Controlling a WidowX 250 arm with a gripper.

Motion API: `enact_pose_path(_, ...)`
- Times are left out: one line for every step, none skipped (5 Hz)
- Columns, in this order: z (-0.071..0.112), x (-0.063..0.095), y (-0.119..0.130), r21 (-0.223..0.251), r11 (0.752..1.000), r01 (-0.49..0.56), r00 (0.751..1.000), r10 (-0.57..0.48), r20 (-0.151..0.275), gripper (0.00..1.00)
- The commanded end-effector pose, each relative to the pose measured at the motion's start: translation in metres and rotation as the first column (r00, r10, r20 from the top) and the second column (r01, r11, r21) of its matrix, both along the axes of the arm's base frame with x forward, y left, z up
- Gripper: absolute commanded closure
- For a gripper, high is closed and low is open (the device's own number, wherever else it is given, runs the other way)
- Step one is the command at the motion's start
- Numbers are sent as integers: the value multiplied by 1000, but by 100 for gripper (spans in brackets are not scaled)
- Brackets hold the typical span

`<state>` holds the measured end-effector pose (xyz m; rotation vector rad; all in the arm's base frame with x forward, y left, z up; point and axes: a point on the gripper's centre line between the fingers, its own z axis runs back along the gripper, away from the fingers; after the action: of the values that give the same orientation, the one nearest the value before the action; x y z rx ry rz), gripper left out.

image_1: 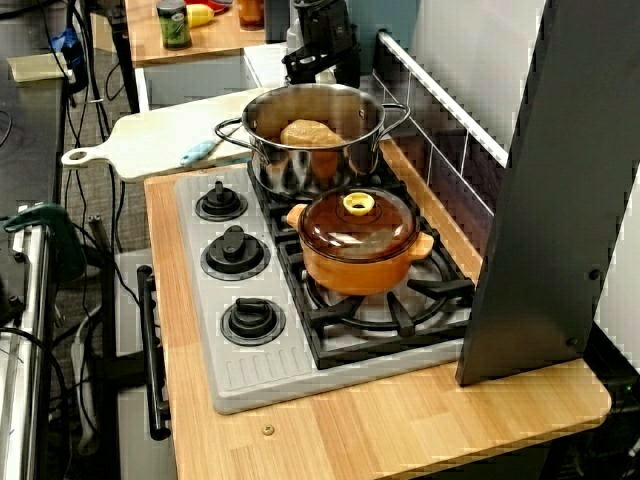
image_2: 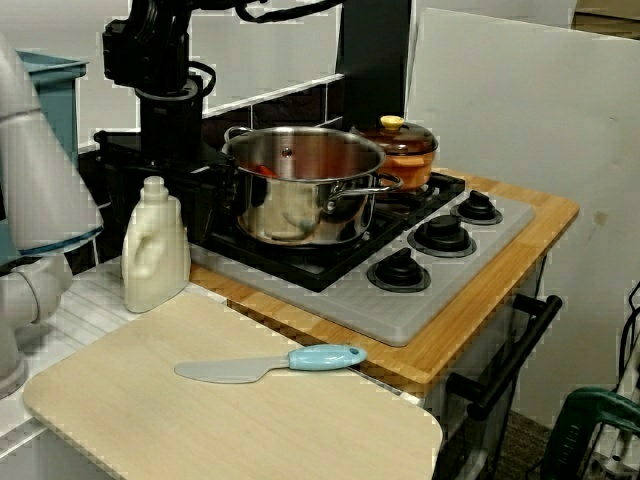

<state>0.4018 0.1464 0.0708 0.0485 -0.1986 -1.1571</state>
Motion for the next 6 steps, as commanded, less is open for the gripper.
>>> enact_pose_path(12,0,15,42,979,-199,970,190,153,100)
enact_pose_path(15,-1,18,21,981,-190,975,186,124,100)
enact_pose_path(22,-1,24,-11,977,-214,973,214,88,100)
enact_pose_path(30,-7,30,-51,971,-233,968,236,83,100)
enact_pose_path(34,-19,35,-83,958,-275,957,282,75,69)
enact_pose_path(37,-33,45,-94,923,-372,924,378,58,0)
